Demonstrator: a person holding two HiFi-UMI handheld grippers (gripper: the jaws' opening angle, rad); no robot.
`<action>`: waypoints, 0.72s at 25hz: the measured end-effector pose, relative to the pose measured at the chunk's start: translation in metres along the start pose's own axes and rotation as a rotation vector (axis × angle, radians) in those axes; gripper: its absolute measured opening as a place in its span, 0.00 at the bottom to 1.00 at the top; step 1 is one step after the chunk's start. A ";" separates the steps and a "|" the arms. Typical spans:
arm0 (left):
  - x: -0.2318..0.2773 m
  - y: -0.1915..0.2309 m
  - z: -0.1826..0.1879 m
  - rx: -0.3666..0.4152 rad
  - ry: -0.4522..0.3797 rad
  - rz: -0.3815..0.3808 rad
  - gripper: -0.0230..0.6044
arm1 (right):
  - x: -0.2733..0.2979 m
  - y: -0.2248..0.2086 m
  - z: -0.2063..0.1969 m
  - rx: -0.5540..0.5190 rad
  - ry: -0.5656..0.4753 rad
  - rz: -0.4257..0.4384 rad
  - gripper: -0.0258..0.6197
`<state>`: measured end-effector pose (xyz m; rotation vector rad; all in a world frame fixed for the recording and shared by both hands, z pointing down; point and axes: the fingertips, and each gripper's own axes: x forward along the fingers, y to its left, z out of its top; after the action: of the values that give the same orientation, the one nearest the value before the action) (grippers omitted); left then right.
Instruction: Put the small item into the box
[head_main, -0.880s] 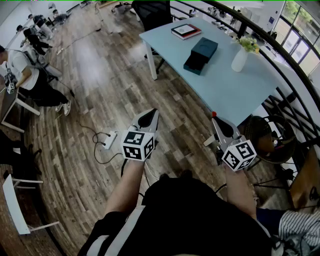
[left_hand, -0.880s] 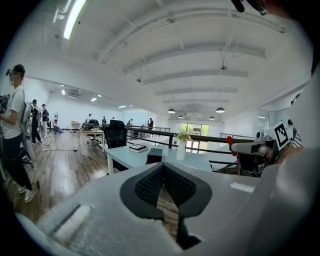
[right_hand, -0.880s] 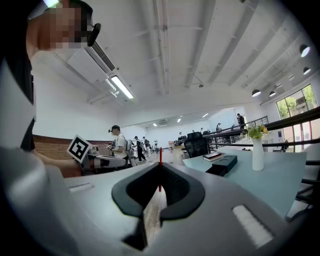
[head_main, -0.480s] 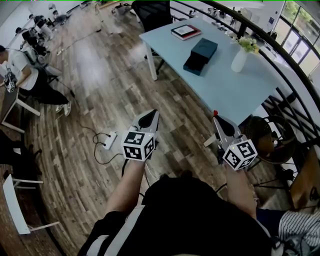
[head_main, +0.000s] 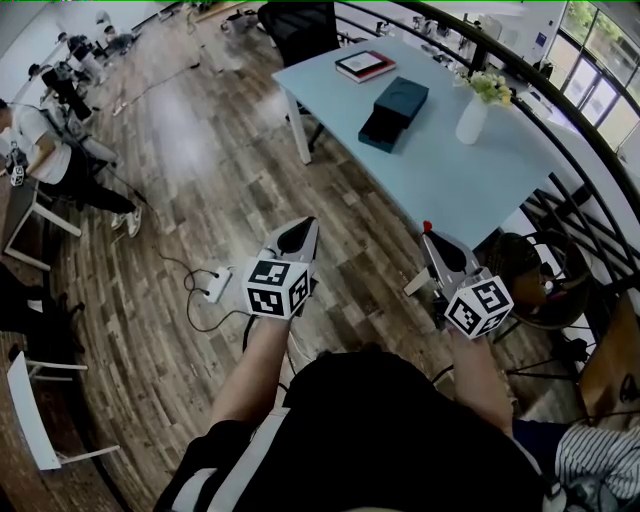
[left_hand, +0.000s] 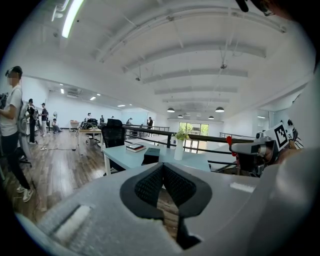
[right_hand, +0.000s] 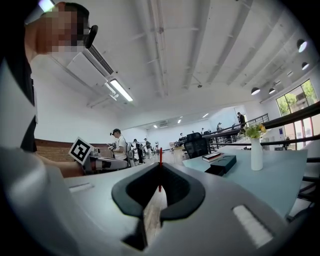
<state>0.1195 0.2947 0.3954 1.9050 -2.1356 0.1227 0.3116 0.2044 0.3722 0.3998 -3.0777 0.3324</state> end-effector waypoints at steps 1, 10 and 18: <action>0.003 -0.003 0.001 0.001 0.000 -0.001 0.05 | -0.003 -0.005 0.000 0.005 0.001 -0.004 0.06; 0.014 -0.030 -0.004 0.004 0.013 0.009 0.05 | -0.024 -0.029 -0.004 0.034 0.006 0.012 0.06; 0.029 -0.023 -0.010 0.011 0.047 0.005 0.05 | -0.016 -0.045 -0.017 0.084 0.013 0.003 0.06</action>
<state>0.1410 0.2665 0.4102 1.8838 -2.1141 0.1787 0.3384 0.1694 0.3979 0.3939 -3.0599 0.4641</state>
